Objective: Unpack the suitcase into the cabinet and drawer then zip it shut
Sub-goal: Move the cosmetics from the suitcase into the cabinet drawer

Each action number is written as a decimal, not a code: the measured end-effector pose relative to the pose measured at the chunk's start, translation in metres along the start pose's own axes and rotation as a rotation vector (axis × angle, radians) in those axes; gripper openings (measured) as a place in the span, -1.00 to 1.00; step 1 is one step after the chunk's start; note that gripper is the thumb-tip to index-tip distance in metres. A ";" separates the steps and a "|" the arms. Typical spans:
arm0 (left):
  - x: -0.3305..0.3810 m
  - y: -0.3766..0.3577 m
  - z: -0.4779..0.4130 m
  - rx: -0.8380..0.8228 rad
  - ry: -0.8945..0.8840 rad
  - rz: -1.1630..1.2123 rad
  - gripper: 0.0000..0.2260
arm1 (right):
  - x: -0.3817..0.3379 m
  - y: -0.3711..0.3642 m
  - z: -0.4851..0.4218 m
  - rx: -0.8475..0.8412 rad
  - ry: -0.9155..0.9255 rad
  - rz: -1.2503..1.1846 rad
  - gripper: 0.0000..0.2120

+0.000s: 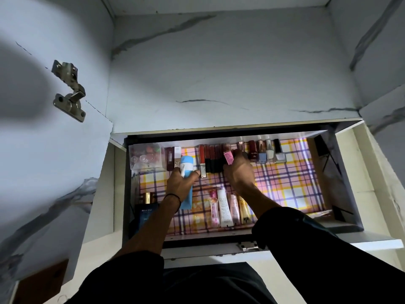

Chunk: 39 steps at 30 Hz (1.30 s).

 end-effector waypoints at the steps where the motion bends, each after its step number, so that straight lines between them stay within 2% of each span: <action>1: 0.000 0.000 0.000 0.000 -0.005 -0.005 -0.66 | 0.000 -0.001 0.000 0.002 -0.013 -0.010 -0.81; 6: 0.000 -0.002 0.000 -0.012 0.007 -0.029 -0.61 | 0.003 0.001 0.006 0.065 0.052 -0.076 -0.85; 8: 0.001 -0.004 0.001 -0.024 0.019 -0.028 -0.57 | 0.005 0.005 0.013 0.107 0.108 -0.180 -0.87; 11: 0.004 -0.007 0.005 -0.020 0.022 -0.045 -0.55 | 0.009 0.014 0.028 0.149 0.081 -0.339 -0.81; 16: 0.009 -0.013 0.013 -0.017 -0.010 -0.041 -0.57 | 0.029 0.015 0.050 0.044 0.078 -0.481 -0.73; 20: 0.005 -0.014 0.021 0.015 0.035 -0.030 -0.60 | 0.041 0.015 0.050 0.011 -0.121 -0.395 -0.61; 22: 0.002 -0.013 0.026 0.027 0.049 -0.045 -0.60 | 0.047 0.015 0.054 -0.017 -0.109 -0.354 -0.54; 25: -0.004 -0.013 0.029 0.028 0.051 -0.051 -0.54 | 0.049 0.018 0.064 -0.053 -0.036 -0.438 -0.44; 28: -0.009 -0.011 0.032 0.016 0.064 -0.066 -0.53 | 0.041 0.027 0.064 -0.049 -0.013 -0.675 -0.48; 30: -0.010 -0.011 0.034 0.006 0.059 -0.075 -0.53 | 0.037 0.032 0.063 -0.070 0.004 -0.766 -0.43; 35: -0.013 -0.010 0.040 0.002 0.048 -0.117 -0.56 | 0.045 0.045 0.066 0.025 0.092 -0.538 -0.46; 39: -0.012 -0.009 0.046 0.000 0.014 -0.165 -0.65 | 0.049 0.048 0.069 0.082 0.137 -0.499 -0.52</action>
Point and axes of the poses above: each hand's wrist, its own z-axis away from the middle knuckle, its own y-axis out of the back of the hand, x = y × z, the point moved 2 cm from there along -z, towards the middle knuckle, and after that the axes turned 11 degrees about -z, right-handed, at the moved point
